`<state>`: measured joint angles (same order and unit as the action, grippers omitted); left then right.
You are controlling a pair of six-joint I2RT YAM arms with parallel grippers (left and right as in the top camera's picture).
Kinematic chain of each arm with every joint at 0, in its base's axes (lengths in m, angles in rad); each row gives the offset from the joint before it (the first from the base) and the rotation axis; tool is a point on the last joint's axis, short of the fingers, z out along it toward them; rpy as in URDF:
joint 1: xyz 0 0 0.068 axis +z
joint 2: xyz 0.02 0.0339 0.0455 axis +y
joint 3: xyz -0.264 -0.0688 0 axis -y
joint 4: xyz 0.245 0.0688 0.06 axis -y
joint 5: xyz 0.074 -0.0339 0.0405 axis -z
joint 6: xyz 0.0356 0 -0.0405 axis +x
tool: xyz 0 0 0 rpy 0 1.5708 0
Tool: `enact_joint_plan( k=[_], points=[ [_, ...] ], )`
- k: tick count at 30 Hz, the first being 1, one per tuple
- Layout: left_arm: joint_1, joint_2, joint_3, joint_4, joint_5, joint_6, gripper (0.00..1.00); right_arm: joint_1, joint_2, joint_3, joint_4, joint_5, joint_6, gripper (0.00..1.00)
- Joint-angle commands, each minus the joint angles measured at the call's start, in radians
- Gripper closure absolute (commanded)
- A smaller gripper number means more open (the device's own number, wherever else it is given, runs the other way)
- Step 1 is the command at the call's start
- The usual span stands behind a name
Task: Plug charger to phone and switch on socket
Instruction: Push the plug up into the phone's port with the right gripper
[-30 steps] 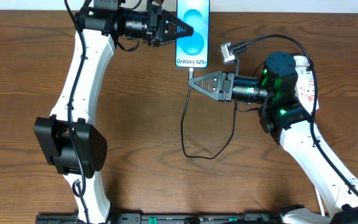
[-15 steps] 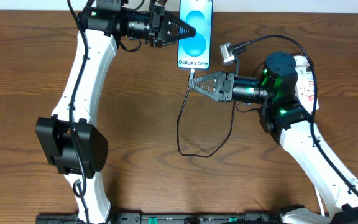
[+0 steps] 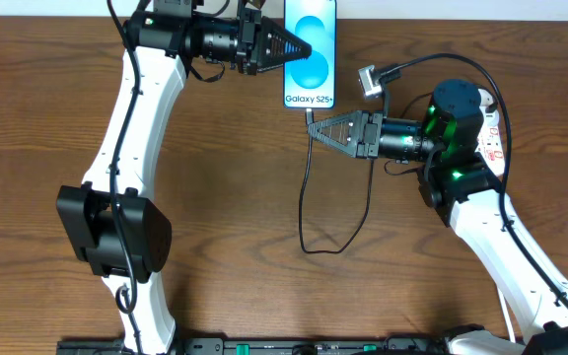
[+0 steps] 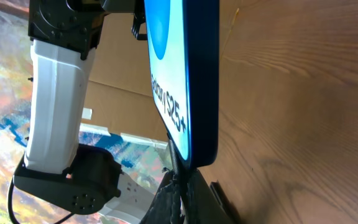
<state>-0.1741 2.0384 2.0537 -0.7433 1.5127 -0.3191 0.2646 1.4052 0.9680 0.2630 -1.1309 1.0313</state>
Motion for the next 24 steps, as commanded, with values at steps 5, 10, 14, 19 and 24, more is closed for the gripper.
enact_joint_plan(
  k=[5,10,14,19,24],
  points=[
    [-0.009,-0.006,0.014,-0.003,0.059,-0.023,0.93,-0.01,0.005,0.015,0.015,0.079,0.008,0.99],
    [-0.009,-0.006,0.014,-0.003,0.059,-0.027,0.93,0.015,0.005,0.015,0.015,0.136,0.008,0.99],
    [-0.009,-0.006,0.014,-0.003,0.059,-0.027,0.93,0.023,0.005,0.015,0.018,0.164,0.008,0.99],
    [-0.009,-0.006,0.014,-0.003,0.059,-0.027,0.93,0.021,0.005,0.015,0.038,0.179,0.008,0.99],
    [-0.009,-0.006,0.014,-0.003,0.059,-0.027,0.93,0.011,0.005,0.015,0.093,0.18,0.012,0.99]
  ],
)
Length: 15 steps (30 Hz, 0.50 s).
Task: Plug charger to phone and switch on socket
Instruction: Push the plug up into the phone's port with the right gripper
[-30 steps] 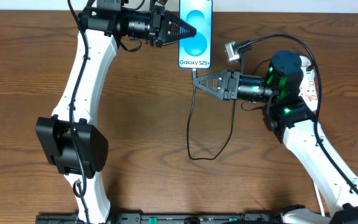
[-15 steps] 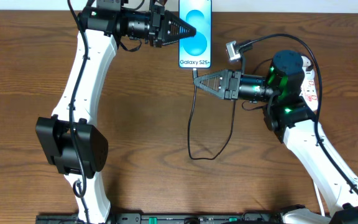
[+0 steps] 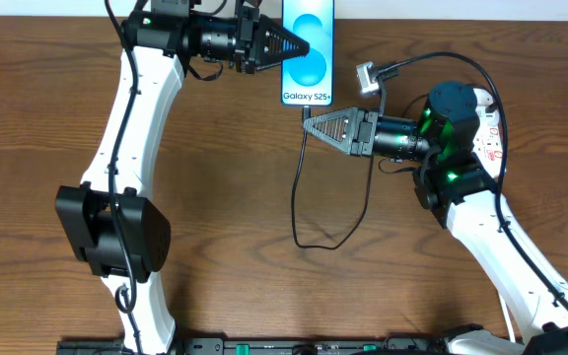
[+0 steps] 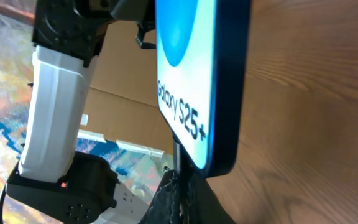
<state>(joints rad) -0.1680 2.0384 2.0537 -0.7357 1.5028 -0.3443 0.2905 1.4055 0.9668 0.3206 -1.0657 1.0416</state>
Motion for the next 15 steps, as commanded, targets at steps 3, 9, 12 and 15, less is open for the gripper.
enact_joint_plan(
  k=[3,9,12,15],
  points=[
    [-0.015,-0.006,0.014,-0.01,0.069,-0.002,0.93,-0.017,0.005,0.016,0.034,0.114,0.001,0.99],
    [-0.012,-0.006,0.014,-0.01,0.067,-0.002,0.93,-0.014,0.005,0.016,0.013,0.109,0.001,0.58],
    [-0.009,-0.006,0.014,-0.01,0.042,-0.002,0.93,-0.014,0.005,0.016,-0.023,0.11,0.0,0.51],
    [-0.001,-0.006,0.013,-0.012,-0.036,-0.002,0.93,-0.014,0.005,0.016,-0.052,0.098,-0.02,0.43]
  ],
)
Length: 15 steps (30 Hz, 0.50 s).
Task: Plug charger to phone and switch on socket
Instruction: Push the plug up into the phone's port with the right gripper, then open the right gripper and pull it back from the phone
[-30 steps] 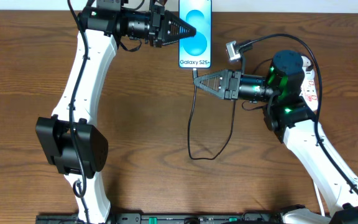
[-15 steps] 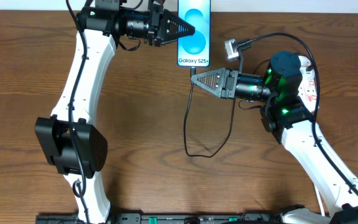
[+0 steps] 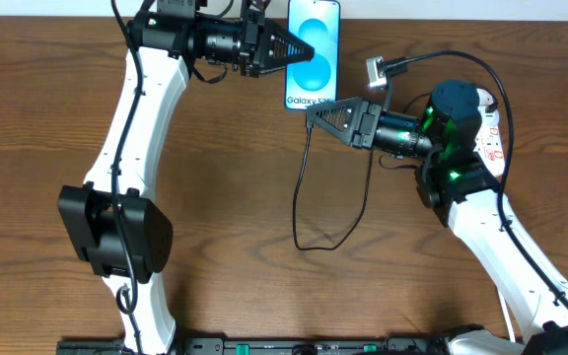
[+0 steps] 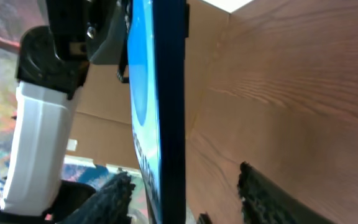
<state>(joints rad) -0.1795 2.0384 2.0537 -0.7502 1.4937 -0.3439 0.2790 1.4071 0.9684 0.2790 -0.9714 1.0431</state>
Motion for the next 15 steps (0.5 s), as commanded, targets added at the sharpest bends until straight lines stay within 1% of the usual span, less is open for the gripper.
enact_joint_plan(
  k=[1,4,6,7,8,9,10,12,14,15],
  points=[
    [0.013,-0.005,0.013,0.0,-0.054,-0.002,0.93,-0.003,0.003,0.014,-0.018,-0.004,-0.034,0.39],
    [0.016,-0.005,0.012,-0.025,-0.153,-0.002,0.93,-0.003,0.003,0.014,-0.06,-0.02,-0.073,0.28],
    [0.018,-0.005,0.012,-0.082,-0.279,-0.001,0.93,-0.004,0.003,0.014,-0.114,-0.025,-0.12,0.2],
    [0.018,-0.005,0.012,-0.106,-0.316,0.003,0.93,-0.005,0.003,0.014,-0.132,-0.023,-0.143,0.13],
    [0.017,-0.005,0.012,-0.139,-0.356,0.021,0.93,-0.005,0.003,0.014,-0.169,-0.011,-0.189,0.03],
    [0.016,-0.003,0.012,-0.171,-0.373,0.05,0.93,-0.005,0.003,0.014,-0.216,0.016,-0.232,0.01],
    [0.016,0.0,0.012,-0.204,-0.383,0.083,0.93,-0.004,0.003,0.014,-0.287,0.069,-0.264,0.01],
    [0.013,0.01,0.011,-0.261,-0.399,0.13,0.93,-0.004,0.003,0.014,-0.413,0.187,-0.287,0.01],
    [0.01,0.024,0.011,-0.321,-0.47,0.138,0.93,-0.005,0.003,0.014,-0.549,0.338,-0.29,0.01],
    [0.009,0.031,0.011,-0.342,-0.505,0.138,0.93,-0.005,0.003,0.014,-0.584,0.379,-0.29,0.01]
  ],
)
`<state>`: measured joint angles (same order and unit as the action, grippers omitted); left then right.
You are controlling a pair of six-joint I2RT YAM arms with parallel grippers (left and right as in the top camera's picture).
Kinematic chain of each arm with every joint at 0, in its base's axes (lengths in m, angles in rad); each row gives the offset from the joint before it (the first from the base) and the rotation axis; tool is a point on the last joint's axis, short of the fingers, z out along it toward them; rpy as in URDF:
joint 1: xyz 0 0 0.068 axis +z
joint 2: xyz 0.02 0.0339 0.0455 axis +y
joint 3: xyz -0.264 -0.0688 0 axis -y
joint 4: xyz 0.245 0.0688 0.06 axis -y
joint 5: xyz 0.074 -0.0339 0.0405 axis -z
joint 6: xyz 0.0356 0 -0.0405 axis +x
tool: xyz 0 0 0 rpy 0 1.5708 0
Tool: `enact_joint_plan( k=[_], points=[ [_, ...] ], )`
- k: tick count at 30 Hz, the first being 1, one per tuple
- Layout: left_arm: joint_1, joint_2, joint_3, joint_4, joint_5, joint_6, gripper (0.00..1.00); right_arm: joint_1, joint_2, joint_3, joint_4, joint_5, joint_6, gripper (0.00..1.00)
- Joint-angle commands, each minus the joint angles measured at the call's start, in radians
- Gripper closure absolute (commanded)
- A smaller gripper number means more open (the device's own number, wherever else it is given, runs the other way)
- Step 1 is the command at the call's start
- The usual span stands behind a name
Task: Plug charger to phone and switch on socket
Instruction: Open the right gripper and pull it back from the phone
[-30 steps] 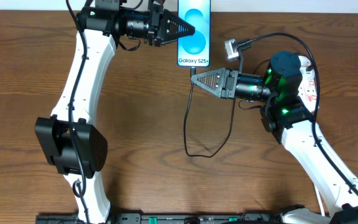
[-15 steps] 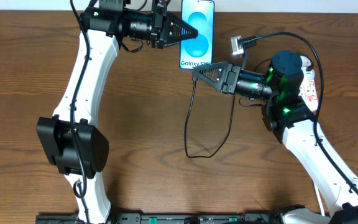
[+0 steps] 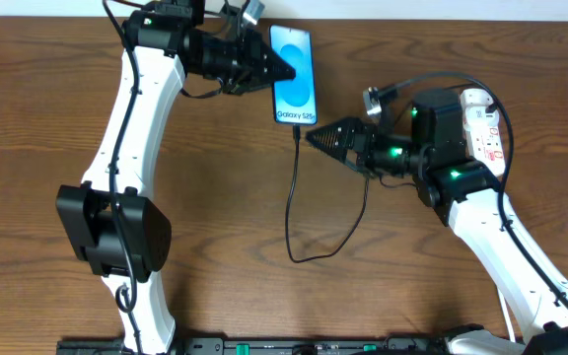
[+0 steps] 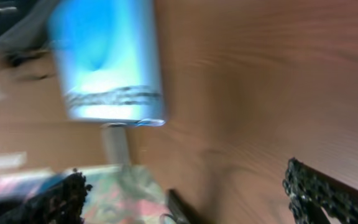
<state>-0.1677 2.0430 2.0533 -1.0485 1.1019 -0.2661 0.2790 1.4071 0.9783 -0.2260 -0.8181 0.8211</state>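
Observation:
The phone, its blue screen lit, is held tilted above the table at the back, with my left gripper shut on its left edge. The black charger cable is plugged into the phone's bottom edge and hangs down in a loop. My right gripper is open just below and right of that plug and holds nothing. In the blurred right wrist view the phone shows with the plug in its port, and the right gripper is wide apart below it.
A white power strip lies at the right edge behind my right arm. The cable's far end runs to a grey adapter near it. The back table edge runs just behind the phone.
The phone in my left gripper has shifted left and toward the front and is tilted. My open right gripper sits a little lower, clear of the phone. The cable stays in the port.
My right gripper was first shut on the plug just under the phone's bottom edge, and was still shut on it at the port a moment later. Then it stood open with the plug in the phone. Now it is apart from the phone, with the cable still attached.

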Motion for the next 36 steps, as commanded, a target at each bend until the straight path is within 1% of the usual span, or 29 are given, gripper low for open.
enact_joint_plan(
  k=[1,2,6,7,10,12,15,17,18,19,23,29,36],
  points=[
    [-0.005,0.038,0.011,-0.068,-0.154,0.064,0.93,-0.005,0.003,0.004,-0.124,0.275,-0.074,0.01],
    [-0.009,0.051,0.011,-0.092,-0.182,0.081,0.93,-0.004,0.003,0.004,-0.163,0.317,-0.092,0.01],
    [-0.026,0.111,0.011,-0.146,-0.187,0.153,0.92,-0.005,0.003,0.004,-0.259,0.385,-0.195,0.01],
    [-0.038,0.141,0.011,-0.156,-0.187,0.17,0.93,-0.005,0.003,0.004,-0.304,0.434,-0.209,0.01],
    [-0.062,0.182,0.01,-0.159,-0.187,0.181,0.93,-0.007,0.003,0.004,-0.378,0.54,-0.183,0.01],
    [-0.079,0.206,0.01,-0.158,-0.187,0.183,0.93,-0.013,0.003,0.004,-0.405,0.582,-0.182,0.01],
    [-0.106,0.241,0.01,-0.155,-0.191,0.22,0.93,-0.024,0.003,0.004,-0.433,0.62,-0.183,0.01],
    [-0.12,0.261,0.01,-0.146,-0.245,0.203,0.93,-0.029,0.003,0.004,-0.447,0.629,-0.183,0.01],
    [-0.125,0.277,0.01,-0.135,-0.288,0.158,0.93,-0.032,0.003,0.004,-0.457,0.629,-0.183,0.01],
    [-0.126,0.288,0.009,-0.125,-0.296,0.145,0.93,-0.032,0.003,0.004,-0.464,0.629,-0.183,0.01],
    [-0.124,0.312,0.008,-0.077,-0.3,0.117,0.93,-0.031,0.003,0.004,-0.478,0.629,-0.183,0.01],
    [-0.126,0.343,0.004,-0.071,-0.352,0.049,0.93,-0.031,0.003,0.003,-0.477,0.628,-0.183,0.01],
    [-0.126,0.352,-0.037,-0.045,-0.359,0.042,0.93,-0.031,0.003,0.003,-0.478,0.616,-0.183,0.01]
  ],
)
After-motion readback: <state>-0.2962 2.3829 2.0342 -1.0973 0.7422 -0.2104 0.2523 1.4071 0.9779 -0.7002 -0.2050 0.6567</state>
